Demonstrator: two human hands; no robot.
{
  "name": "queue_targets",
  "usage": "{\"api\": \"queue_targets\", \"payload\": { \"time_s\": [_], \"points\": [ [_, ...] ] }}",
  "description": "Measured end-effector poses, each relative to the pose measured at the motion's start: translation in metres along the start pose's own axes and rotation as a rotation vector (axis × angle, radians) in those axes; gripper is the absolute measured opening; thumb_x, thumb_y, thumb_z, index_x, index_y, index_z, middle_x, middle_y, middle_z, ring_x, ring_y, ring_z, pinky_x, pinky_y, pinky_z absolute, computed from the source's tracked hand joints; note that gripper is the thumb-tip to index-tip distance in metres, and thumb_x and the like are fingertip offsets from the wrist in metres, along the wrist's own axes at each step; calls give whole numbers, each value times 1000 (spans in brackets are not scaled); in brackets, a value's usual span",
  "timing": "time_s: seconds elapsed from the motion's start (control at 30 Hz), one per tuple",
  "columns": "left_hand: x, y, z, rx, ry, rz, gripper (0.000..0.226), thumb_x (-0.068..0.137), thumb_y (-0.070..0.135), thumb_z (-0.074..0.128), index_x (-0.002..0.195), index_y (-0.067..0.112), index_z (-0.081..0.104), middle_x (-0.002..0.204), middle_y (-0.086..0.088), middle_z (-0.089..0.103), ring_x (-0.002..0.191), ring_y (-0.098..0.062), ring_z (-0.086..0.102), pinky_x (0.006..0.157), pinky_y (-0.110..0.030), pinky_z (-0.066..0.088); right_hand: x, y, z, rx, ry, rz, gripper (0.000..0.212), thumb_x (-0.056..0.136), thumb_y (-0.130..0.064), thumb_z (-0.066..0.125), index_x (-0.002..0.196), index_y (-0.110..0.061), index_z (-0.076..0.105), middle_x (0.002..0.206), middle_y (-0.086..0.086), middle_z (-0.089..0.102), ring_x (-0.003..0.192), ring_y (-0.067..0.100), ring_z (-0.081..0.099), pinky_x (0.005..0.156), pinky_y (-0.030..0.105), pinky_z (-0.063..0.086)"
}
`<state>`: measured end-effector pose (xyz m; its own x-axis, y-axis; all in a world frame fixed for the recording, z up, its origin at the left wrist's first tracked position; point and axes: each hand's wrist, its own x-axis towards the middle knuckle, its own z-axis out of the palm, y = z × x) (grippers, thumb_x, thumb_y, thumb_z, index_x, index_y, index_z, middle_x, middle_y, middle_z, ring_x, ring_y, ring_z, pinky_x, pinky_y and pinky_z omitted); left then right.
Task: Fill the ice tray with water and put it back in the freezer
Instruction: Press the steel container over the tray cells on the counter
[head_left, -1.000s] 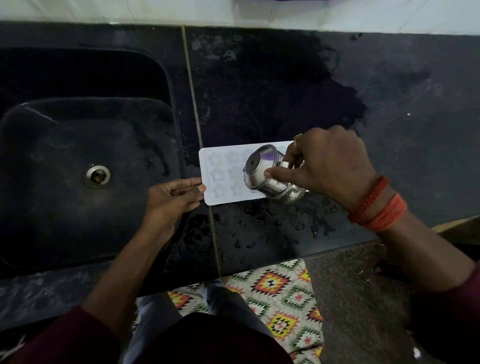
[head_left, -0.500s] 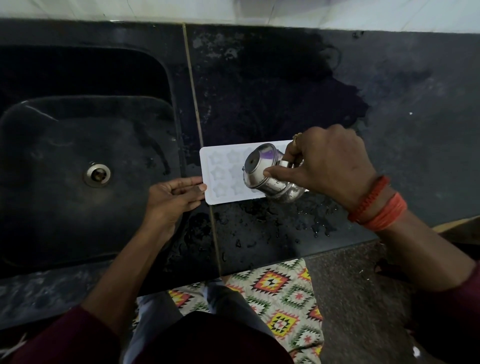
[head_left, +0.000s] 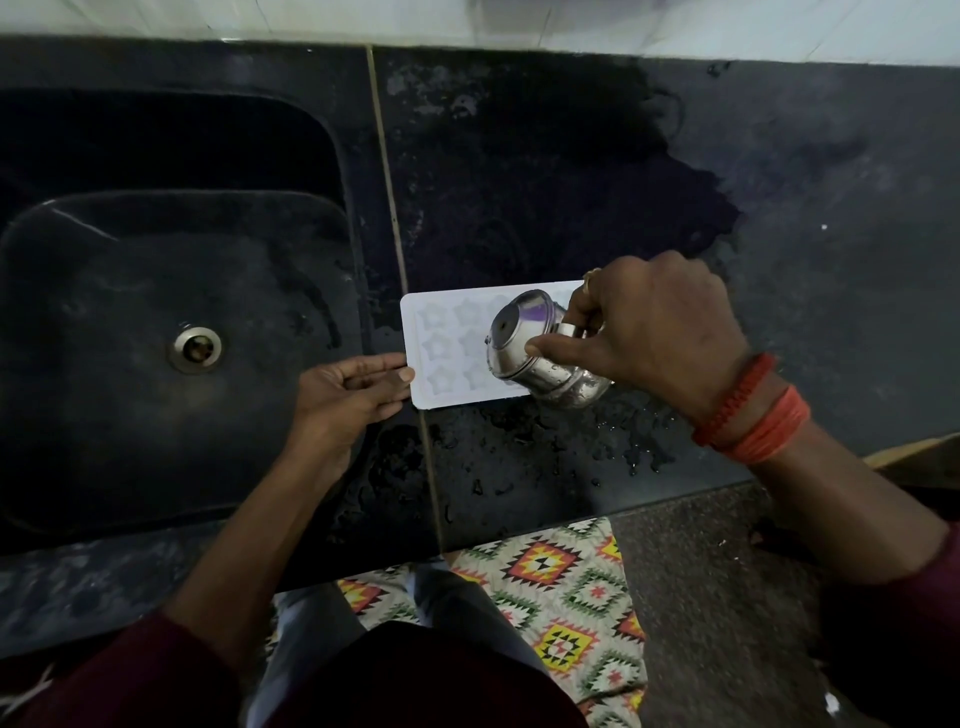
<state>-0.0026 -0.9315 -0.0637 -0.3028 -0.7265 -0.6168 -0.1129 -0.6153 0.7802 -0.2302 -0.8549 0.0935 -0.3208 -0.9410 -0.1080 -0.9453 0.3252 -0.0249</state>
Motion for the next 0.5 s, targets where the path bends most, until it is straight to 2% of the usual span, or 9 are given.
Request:
{"api": "queue_targets", "payload": {
  "time_s": [0.17,0.3,0.5],
  "points": [
    [0,0,0,2,10,3,13,83,9,83,93,17,79,81,0,81,75,-8,78,63,-13,58,-1,-1,0,-1,6,4,48,69,-74,68,73,-27,69,66,1,65,70,29,64,60,28,36],
    [-1,0,1,-3,10,2,13,84,9,82,93,16,78,80,0,81,74,-8,78,62,-13,57,-2,0,0,0,12,11,48,68,-74,68,72,-27,69,60,-3,56,67,28,63,60,28,35],
    [-2,1,1,-2,11,5,13,84,9,82,95,15,78,80,1,81,74,-6,77,61,-12,56,-6,2,0,50,2,27,47,69,-74,68,74,-27,71,56,-9,48,58,17,45,60,26,32]
  ]
}}
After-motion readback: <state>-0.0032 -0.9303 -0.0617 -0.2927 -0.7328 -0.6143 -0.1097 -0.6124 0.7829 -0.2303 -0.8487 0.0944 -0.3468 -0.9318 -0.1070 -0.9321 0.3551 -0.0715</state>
